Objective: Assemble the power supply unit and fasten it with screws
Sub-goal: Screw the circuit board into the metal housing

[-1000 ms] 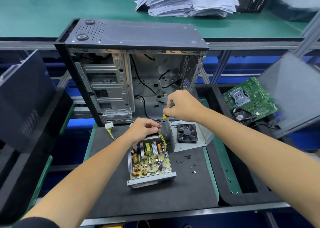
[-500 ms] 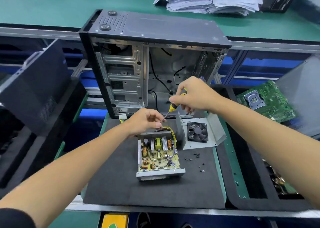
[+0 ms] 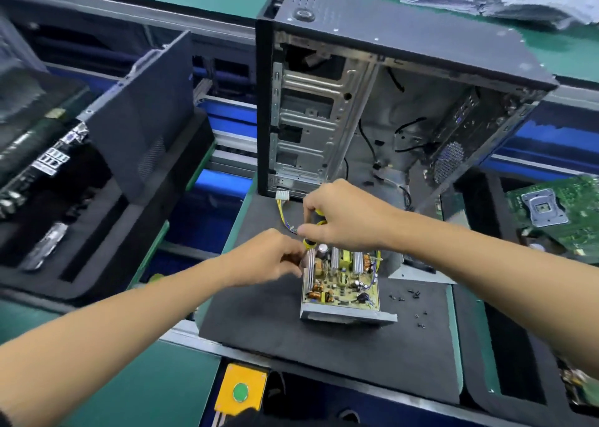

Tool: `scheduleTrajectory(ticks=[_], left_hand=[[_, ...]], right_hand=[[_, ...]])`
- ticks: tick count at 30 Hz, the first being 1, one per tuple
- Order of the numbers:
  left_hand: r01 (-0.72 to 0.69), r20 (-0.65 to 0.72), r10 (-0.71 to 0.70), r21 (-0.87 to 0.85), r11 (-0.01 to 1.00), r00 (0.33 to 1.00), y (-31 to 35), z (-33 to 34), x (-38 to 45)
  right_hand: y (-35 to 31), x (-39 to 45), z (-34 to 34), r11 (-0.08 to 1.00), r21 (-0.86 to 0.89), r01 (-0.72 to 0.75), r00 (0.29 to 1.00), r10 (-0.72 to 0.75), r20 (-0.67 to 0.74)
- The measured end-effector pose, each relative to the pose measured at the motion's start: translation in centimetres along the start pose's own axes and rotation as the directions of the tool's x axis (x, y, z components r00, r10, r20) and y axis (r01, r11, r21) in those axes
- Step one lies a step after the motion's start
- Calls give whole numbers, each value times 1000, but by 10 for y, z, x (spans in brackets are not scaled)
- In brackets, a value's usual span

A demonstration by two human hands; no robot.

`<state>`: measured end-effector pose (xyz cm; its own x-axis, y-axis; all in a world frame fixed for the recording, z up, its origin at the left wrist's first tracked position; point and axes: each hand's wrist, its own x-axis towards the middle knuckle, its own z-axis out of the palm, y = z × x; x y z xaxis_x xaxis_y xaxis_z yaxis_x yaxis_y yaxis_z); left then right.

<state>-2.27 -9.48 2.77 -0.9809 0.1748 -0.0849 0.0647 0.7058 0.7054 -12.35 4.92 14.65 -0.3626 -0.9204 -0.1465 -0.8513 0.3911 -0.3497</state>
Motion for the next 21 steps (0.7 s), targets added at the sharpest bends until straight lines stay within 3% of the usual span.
scheduleTrajectory(ticks=[13,21], left_hand=[[13,-48,-6,160,987,999,-38,45,-19],[1,-66,4,72,997,998,-39,65,-23]], right_hand=[[-16,7,41,998,-64,16,987,-5,163],[-14,1,51,994,-107,-11,984,30,174]])
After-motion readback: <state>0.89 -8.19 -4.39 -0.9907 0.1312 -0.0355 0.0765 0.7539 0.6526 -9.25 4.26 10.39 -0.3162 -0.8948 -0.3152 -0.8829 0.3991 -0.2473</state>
